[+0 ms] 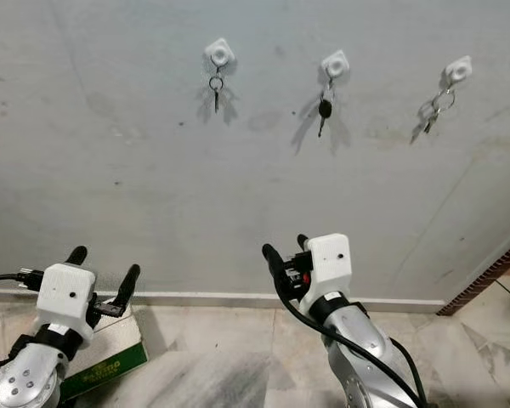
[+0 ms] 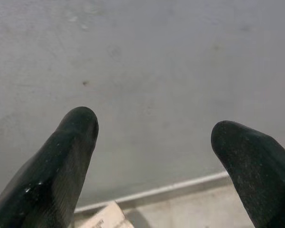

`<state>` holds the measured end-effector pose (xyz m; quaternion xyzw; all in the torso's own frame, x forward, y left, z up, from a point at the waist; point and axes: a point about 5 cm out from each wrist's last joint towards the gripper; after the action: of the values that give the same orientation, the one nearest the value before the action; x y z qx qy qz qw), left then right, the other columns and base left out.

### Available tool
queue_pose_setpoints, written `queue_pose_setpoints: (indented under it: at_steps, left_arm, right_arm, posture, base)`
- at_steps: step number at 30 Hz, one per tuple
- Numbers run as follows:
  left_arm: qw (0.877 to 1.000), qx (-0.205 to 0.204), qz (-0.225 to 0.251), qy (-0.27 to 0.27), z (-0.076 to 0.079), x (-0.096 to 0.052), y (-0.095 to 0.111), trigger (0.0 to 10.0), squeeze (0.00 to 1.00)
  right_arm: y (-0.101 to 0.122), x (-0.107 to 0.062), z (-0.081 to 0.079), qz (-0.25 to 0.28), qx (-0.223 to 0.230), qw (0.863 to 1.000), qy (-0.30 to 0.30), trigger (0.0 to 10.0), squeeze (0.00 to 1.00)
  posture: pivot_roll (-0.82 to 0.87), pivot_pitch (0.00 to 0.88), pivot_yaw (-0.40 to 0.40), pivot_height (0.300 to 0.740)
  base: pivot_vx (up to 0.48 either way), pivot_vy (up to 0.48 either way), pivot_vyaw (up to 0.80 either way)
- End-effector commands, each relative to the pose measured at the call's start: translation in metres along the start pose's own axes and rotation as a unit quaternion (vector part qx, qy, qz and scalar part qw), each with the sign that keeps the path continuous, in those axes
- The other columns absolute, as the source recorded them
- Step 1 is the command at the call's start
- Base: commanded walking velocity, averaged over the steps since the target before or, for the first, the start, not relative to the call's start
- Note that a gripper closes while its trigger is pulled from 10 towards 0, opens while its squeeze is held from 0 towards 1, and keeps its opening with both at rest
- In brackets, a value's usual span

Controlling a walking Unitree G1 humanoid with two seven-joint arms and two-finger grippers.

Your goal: Hang keys on a hook

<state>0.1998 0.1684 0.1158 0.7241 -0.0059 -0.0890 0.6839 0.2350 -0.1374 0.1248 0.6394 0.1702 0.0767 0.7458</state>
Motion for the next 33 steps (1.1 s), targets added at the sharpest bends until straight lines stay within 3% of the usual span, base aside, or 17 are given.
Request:
queue_pose_setpoints:
  at_steps: [1,10,33]
  left_arm:
    - [1.000,0.008,0.001,0.002,-0.0030,-0.0011,0.0016,10.0,0.00]
    - [1.000,0.008,0.000,0.001,-0.0034,-0.0005,0.0015,10.0,0.00]
    - [1.000,0.004,0.000,-0.009,-0.0012,0.0008,0.0031,10.0,0.00]
  right_arm:
    - [0.0024,0.0013,0.0015,0.004,-0.001,1.000,-0.005,10.0,0.00]
    - [0.0019,0.0021,0.0011,0.002,0.001,1.000,-0.006,10.0,0.00]
    - [-0.0015,0.0018,0.0023,-0.005,0.010,1.000,-0.012,10.0,0.00]
  posture:
    - [0.12,0.035,-0.020,0.740]
    - [0.12,0.037,-0.019,0.740]
    - [0.11,0.037,-0.024,0.740]
  base:
    - [-0.270,0.000,0.70]
    - [-0.272,0.000,0.60]
    - [-0.273,0.000,0.00]
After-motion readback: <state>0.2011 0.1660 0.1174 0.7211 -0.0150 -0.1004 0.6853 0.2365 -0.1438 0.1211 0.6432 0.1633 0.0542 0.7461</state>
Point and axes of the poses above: a point about 5 cm out from each wrist's last joint towards the gripper, its own x axis pointing out of the wrist towards the gripper, its own y axis along the axis of the wrist's last joint, z = x × y, and after that the axes turned 11 degrees about -x, right-handed
